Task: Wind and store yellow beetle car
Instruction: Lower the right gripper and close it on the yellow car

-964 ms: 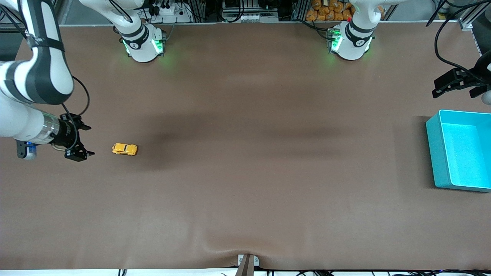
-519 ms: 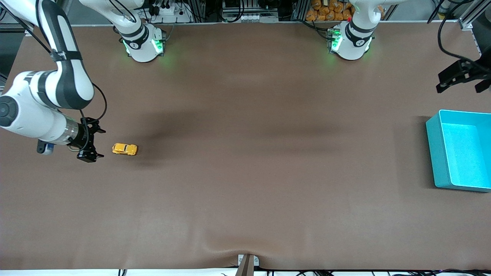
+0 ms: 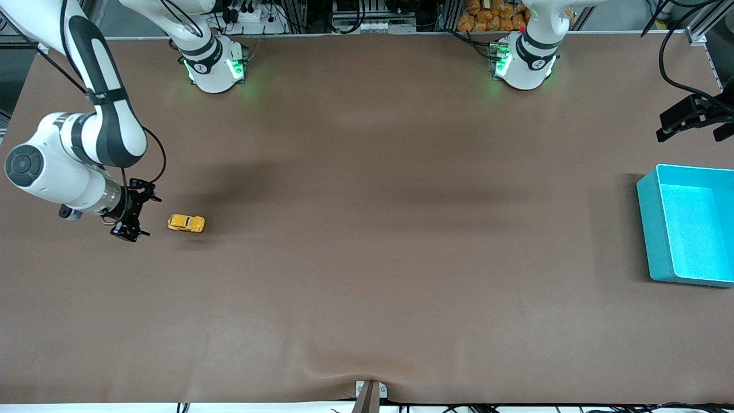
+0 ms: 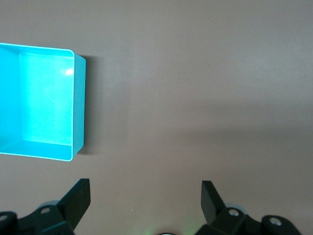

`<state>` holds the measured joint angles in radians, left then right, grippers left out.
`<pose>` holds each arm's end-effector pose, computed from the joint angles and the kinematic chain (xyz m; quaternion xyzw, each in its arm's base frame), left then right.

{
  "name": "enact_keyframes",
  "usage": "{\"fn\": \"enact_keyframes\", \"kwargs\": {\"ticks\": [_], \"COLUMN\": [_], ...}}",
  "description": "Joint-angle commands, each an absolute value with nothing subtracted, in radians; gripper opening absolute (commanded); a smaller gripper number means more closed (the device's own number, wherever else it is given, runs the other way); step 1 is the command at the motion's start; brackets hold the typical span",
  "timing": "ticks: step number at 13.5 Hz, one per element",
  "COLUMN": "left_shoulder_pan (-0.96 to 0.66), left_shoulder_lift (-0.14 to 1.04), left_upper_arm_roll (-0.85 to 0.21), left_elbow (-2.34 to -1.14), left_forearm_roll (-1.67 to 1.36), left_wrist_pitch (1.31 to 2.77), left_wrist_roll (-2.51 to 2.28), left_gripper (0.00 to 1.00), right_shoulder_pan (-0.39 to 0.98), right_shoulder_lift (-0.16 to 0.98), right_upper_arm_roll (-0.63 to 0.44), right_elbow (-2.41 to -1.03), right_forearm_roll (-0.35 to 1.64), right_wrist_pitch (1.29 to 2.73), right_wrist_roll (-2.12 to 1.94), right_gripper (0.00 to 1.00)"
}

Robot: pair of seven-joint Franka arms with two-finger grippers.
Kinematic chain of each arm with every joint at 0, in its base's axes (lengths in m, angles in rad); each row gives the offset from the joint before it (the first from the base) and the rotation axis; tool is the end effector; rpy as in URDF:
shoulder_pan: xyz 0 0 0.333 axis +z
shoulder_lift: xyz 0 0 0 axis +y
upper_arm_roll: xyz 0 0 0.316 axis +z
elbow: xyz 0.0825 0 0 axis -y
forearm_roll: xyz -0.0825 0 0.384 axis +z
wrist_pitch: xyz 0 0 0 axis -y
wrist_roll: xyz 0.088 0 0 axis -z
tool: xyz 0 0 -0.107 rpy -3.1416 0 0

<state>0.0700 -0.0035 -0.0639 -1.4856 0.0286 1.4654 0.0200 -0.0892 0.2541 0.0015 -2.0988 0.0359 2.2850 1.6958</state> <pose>0.5427 0.0065 0.6571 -0.9998 0.0056 0.0085 0.0142 0.5683 -0.0491 0.2933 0.6181 -0.7853 -0.0332 0.0152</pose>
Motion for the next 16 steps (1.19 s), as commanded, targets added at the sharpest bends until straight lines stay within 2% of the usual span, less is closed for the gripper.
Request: {"fn": "enact_keyframes", "kwargs": {"ticks": [1,4,12,13,15,16], "left_shoulder_pan": [0.077,0.077,0.106,0.107,0.107,0.107], "left_shoulder_lift": [-0.006,-0.008,-0.008,-0.009,-0.009,-0.009], "left_upper_arm_roll": [-0.069,-0.069,-0.067,-0.067,-0.067,-0.067], "left_elbow": [-1.479,-1.477,-1.480,-1.482,-1.480,-1.480], "left_forearm_roll": [0.043,0.044,0.043,0.044,0.043,0.043], "left_wrist_pitch": [1.466,1.466,1.466,1.466,1.465,1.466], "left_wrist_roll": [0.041,0.041,0.041,0.041,0.041,0.041], "left_gripper": [1.00,1.00,1.00,1.00,1.00,1.00], "right_shoulder_pan": [-0.100,-0.092,-0.064,-0.069,-0.069,-0.068], "right_shoulder_lift": [0.301,0.351,0.365,0.364,0.364,0.367], "right_upper_arm_roll": [0.015,0.017,0.017,0.018,0.017,0.017], "right_elbow": [-2.102,-2.102,-2.151,-2.154,-2.174,-2.198], "right_forearm_roll": [0.014,0.006,0.000,0.000,0.000,0.000], "right_wrist_pitch": [2.319,2.355,2.404,2.405,2.439,2.477], "right_wrist_roll": [1.750,1.741,1.694,1.689,1.684,1.680], "right_gripper": [1.00,1.00,1.00,0.98,0.85,0.85]}}
